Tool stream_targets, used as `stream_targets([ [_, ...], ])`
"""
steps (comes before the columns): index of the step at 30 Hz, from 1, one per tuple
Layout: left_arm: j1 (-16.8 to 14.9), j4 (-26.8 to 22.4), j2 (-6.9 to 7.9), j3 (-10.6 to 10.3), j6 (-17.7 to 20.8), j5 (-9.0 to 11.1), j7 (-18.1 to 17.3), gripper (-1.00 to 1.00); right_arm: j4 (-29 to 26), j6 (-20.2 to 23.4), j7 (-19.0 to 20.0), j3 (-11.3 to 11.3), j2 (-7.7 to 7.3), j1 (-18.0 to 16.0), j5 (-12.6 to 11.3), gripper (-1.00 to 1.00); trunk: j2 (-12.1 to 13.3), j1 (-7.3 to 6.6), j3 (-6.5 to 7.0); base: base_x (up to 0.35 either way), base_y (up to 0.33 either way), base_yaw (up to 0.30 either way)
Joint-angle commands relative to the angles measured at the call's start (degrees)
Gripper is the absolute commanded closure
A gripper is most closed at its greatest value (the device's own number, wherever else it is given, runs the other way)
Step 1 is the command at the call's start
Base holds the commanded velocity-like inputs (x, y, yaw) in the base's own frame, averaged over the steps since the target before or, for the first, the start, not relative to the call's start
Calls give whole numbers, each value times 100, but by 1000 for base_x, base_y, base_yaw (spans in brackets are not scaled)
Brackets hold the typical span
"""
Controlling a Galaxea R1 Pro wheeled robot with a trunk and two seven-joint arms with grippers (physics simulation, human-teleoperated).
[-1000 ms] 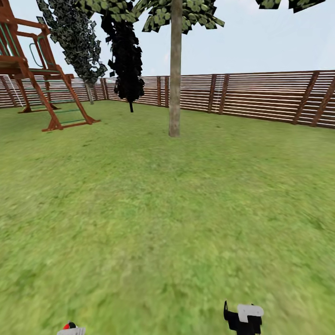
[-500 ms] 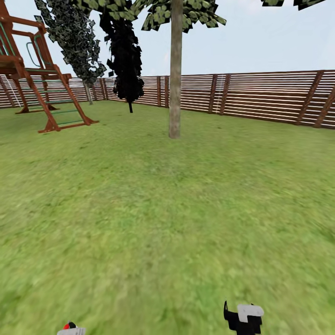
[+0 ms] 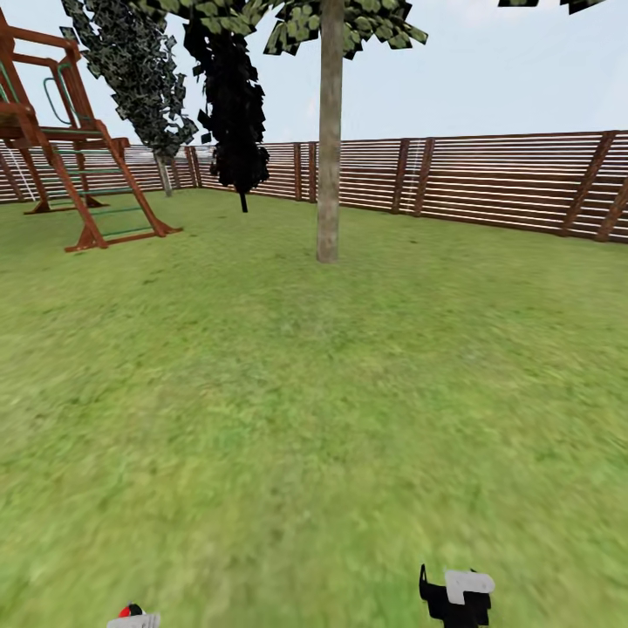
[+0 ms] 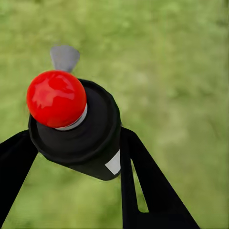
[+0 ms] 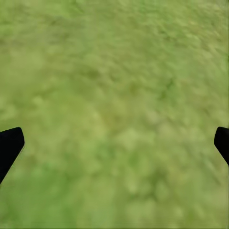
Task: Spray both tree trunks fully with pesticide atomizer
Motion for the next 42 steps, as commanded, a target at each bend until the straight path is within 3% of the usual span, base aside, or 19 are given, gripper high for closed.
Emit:
stream_targets([
  [1,-4,5,-1,44,-12,21,-59,100,4,-11,-27,-41,3,-4,60,-100,-2,3,-5,338,0,0],
  [42,-4,5,-1,44,-4,21,-59,100,4,-11,-22,-41,4,-4,60,-100,-2,3,-5,338,0,0],
])
